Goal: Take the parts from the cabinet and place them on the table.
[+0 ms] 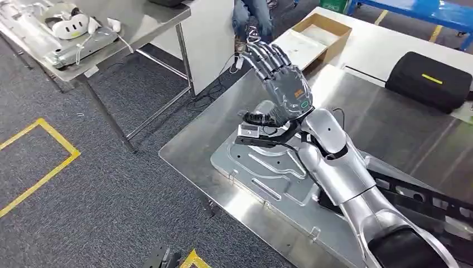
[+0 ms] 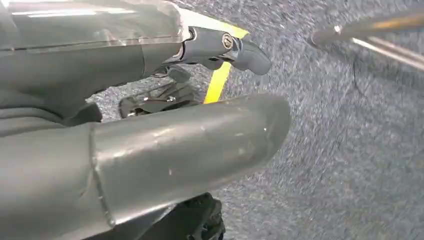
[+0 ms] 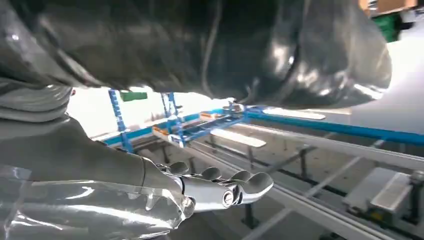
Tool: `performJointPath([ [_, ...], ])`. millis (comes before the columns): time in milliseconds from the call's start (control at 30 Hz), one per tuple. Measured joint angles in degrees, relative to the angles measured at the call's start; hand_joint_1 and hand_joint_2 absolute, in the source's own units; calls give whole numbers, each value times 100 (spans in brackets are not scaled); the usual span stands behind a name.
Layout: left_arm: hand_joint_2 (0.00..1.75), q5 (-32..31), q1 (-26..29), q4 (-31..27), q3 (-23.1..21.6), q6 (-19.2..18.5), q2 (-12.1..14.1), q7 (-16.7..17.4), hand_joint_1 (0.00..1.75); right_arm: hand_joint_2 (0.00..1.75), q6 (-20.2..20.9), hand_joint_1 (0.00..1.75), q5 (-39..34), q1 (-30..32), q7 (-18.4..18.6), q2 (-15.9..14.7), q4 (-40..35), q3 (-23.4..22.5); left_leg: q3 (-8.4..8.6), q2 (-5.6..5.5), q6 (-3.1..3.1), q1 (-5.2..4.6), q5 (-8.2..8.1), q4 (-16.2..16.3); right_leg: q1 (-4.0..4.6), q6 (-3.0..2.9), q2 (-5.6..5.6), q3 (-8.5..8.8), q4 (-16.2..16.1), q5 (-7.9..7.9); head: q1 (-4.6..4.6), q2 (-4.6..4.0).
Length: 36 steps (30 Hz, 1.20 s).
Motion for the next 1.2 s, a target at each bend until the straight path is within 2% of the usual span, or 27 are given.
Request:
performJointPath([
  [33, 0, -4, -12, 0, 0, 2, 4, 0, 0, 0, 0, 0, 0, -4, 7, 0, -24, 0, 209, 252, 12, -23, 65, -451, 16, 37, -61, 15, 25, -35, 0, 0],
  [67, 0, -9, -29, 0, 0, 2, 7, 4, 0, 0, -2, 0, 0, -9, 7, -4, -37, 0, 249, 304, 65, -97, 23, -491, 67, 74, -95, 5, 50, -59, -2, 0],
  [100, 0, -15, -34, 0, 0, 13, 9, 9, 0, 0, -4, 0, 11, -13, 11, -11, -37, 0, 225, 208, 117, -80, 38, -482, 72, 89, -133, 10, 42, -61, 11, 0],
  [133, 0, -22, -28, 0, 0, 20, 13, 20, 0, 0, -4, 0, 20, -13, 13, -11, -50, 2, 208, 149, 138, -82, 34, -481, 87, 110, -192, 29, 32, -67, 7, 0],
  [200, 0, -37, -24, 0, 2, 50, 30, 26, 0, 0, -4, 0, 46, -21, 22, -13, -85, 11, 230, 10, 220, -71, 62, -528, 75, 184, -315, 78, 7, -94, 9, 0],
  [233, 0, -44, -20, 0, 2, 50, 33, 24, 0, 0, -4, 0, 72, -24, 28, -24, -96, 9, 253, -46, 252, -44, 84, -560, 33, 220, -73, 66, 105, -191, 9, 0],
  [267, 0, -57, -36, 0, 2, 52, 39, 26, 0, 0, -7, 0, 85, -31, 33, -31, -116, 7, 251, -82, 279, -38, 92, -564, 26, 222, 174, -51, 351, -369, 9, 0],
  [333, 0, -57, -101, 0, 4, 50, 42, 24, 0, 0, -9, 0, 103, -16, 35, -55, -127, 7, 241, -214, 317, -42, 96, -561, 31, 229, 371, -502, 1279, -817, 9, 0],
  [367, 0, -57, -114, 0, 2, 48, 39, 24, 0, 0, -9, 0, 105, 1, 39, -70, -127, 7, 240, -297, 321, -52, 97, -558, 36, 230, 401, -712, 1672, -928, 9, 0],
  [400, 0, -59, -115, 0, 4, 48, 41, 24, 0, 0, -7, 0, 107, 13, 39, -72, -129, 7, 240, -375, 322, -60, 98, -554, 39, 218, 412, -818, 1823, -902, 9, 0],
  [433, 0, -59, -115, 0, 4, 50, 42, 26, 0, 0, -7, 0, 109, 14, 39, -72, -131, 9, 246, -459, 322, -66, 98, -549, 39, 198, 420, -788, 1686, -728, 9, 0],
  [500, 0, -52, -125, 0, 4, 52, 42, 24, 0, 0, -7, 0, 111, -10, 39, -79, -140, 9, 265, -622, 319, -82, 96, -540, 44, 129, 490, -417, 810, -166, 9, 0],
  [533, 0, -52, -134, 0, 4, 50, 39, 20, 0, 0, -7, 0, 114, -26, 39, -79, -161, 9, 269, -689, 315, -85, 94, -539, 48, 75, 692, -197, 294, 90, 9, 0],
  [567, 0, -52, -138, 0, 4, 50, 24, 17, 0, 0, -4, 0, 116, -38, 39, -79, -164, 9, 237, -730, 293, -99, 96, -530, 28, 21, 968, -132, 141, 30, -2, 0],
  [633, 0, -35, -171, 0, 4, 52, 33, 11, 0, 0, -7, 0, 129, -45, 37, -74, -166, 18, 180, -841, 225, -35, 124, -523, 69, 40, 865, -130, 55, 43, 2, 0],
  [700, 0, -15, -146, 0, 7, 59, 37, -2, 0, 0, -11, 0, 144, -68, 37, -48, -175, 26, 170, -1006, 134, -29, 154, -580, 70, 4, 728, -82, 7, 53, 7, 0],
  [733, 0, 2, -122, 0, 7, 66, 66, -7, 0, 0, -20, 0, 164, -84, 35, -48, -175, 26, 167, -906, 126, -39, 114, -532, -6, -14, 611, -22, -75, 94, 9, 0],
  [767, 0, 18, -121, 0, 7, 66, 63, -22, 0, 0, -26, 0, 186, -87, 33, -24, -175, 28, 103, -550, 91, -94, -27, -350, -5, -64, 560, 16, -124, 95, -40, 0],
  [800, 0, 24, -134, 0, 7, 63, 63, -24, 0, 0, -31, 0, 188, -103, 31, -17, -173, 28, -55, -358, 60, -77, -219, -23, 3, -78, 485, 28, -130, 94, -57, 0],
  [833, 0, 35, -150, 0, 7, 66, 66, -28, 0, 0, -39, 0, 197, -107, 28, -15, -168, 31, -308, -226, 25, -47, -467, 501, 19, -91, 390, 36, -128, 81, -55, 0],
  [867, 0, 48, -153, 0, 7, 68, 68, -33, 0, 0, -52, 0, 197, -101, 15, -15, -157, 31, -514, -185, -5, -24, -627, 916, 24, -99, 305, 38, -127, 71, -52, 0],
  [900, 0, 48, -149, 0, 9, 70, 68, -35, 0, 0, -61, 0, 197, -99, 13, -15, -149, 33, -607, -174, -21, -15, -681, 1095, 25, -95, 259, 37, -122, 65, -54, 0],
  [1067, 0, 48, -146, 0, 9, 70, 68, -35, 0, 0, -70, 0, 195, -99, 11, -13, -144, 35, -649, -168, -31, -9, -692, 1176, 25, -94, 230, 37, -121, 62, -55, 0],
  [1100, 0, 59, -112, 0, 20, 70, 92, -39, 0, 0, -98, 0, 186, -102, -7, 9, -107, 37, -500, -132, -73, 32, -408, 865, 20, -65, 71, 55, -108, 29, -55, 0],
  [1133, 0, 68, -107, 0, 24, 70, 105, -46, 0, 0, -100, 0, 184, -106, -15, 18, -98, 37, -244, -88, -74, 39, -163, 394, 18, -45, 6, 72, -95, 4, -55, 0],
  [1167, 0, 83, -125, 0, 46, 70, 120, -63, 0, 0, -105, 0, 177, -139, -33, 50, -87, 37, 233, 357, 24, -53, 79, -545, 90, 52, -160, 94, -15, -97, -52, 0],
  [1200, 0, 85, -125, 0, 55, 70, 125, -63, 0, 0, -105, 0, 175, -143, -39, 57, -76, 39, 207, 258, 72, -47, 77, -528, 104, 64, -203, 103, -23, -103, -50, 0],
])
